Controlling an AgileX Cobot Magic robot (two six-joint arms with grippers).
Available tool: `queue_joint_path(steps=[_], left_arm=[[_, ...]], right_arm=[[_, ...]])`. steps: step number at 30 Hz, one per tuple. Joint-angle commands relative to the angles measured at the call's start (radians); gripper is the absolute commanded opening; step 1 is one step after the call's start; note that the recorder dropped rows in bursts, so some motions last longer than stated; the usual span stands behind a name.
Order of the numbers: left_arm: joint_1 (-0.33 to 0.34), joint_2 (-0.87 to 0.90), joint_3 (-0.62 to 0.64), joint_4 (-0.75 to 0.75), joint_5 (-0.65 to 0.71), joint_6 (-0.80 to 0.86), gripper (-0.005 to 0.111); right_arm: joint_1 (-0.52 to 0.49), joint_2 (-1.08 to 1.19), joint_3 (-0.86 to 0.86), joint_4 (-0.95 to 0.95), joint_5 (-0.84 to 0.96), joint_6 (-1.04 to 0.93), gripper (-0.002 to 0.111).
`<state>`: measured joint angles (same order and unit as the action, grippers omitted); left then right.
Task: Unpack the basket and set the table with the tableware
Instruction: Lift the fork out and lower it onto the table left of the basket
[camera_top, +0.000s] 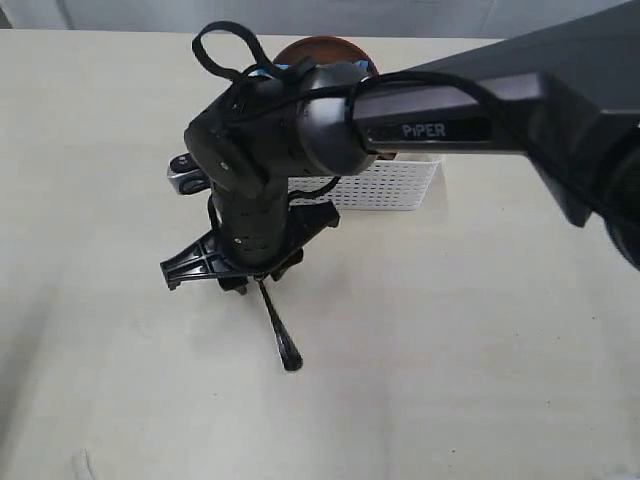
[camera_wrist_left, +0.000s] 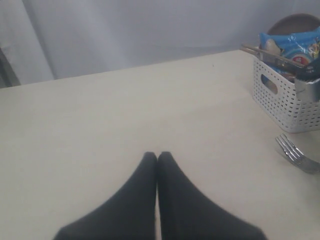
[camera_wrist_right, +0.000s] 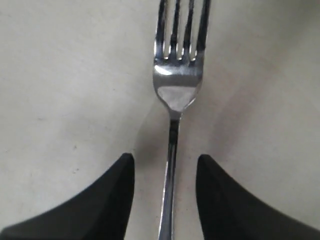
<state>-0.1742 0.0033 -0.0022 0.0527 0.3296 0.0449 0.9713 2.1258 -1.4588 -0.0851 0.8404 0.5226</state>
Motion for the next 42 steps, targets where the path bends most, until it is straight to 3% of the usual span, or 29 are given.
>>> queue_joint_path(steps=[1, 4, 9, 20, 31, 42], left_arm=[[0.002, -0.003, 0.002, -0.002, -0.008, 0.0, 0.0], [0.002, -0.003, 0.002, -0.002, -0.008, 0.0, 0.0], [0.002, -0.003, 0.002, -0.002, -0.008, 0.0, 0.0], [0.002, -0.003, 0.002, -0.002, -0.008, 0.0, 0.0], [0.002, -0.003, 0.002, -0.002, -0.008, 0.0, 0.0], [0.002, -0.003, 0.002, -0.002, -0.008, 0.0, 0.0]], right_arm=[[-0.003, 0.03, -0.005, -0.012, -0.004, -0.012, 0.04], [-0.003, 0.04, -0.005, -0.004, -0.004, -0.014, 0.031], [-0.003, 0.042, -0.005, 0.024, -0.004, -0.014, -0.001], [0.009, 0.042, -0.005, 0.264, 0.003, 0.084, 0.0], [0.056, 0.042, -0.005, 0.192, -0.044, 0.297, 0.0], [0.034, 0.042, -0.005, 0.139, -0.1, 0.31, 0.0]])
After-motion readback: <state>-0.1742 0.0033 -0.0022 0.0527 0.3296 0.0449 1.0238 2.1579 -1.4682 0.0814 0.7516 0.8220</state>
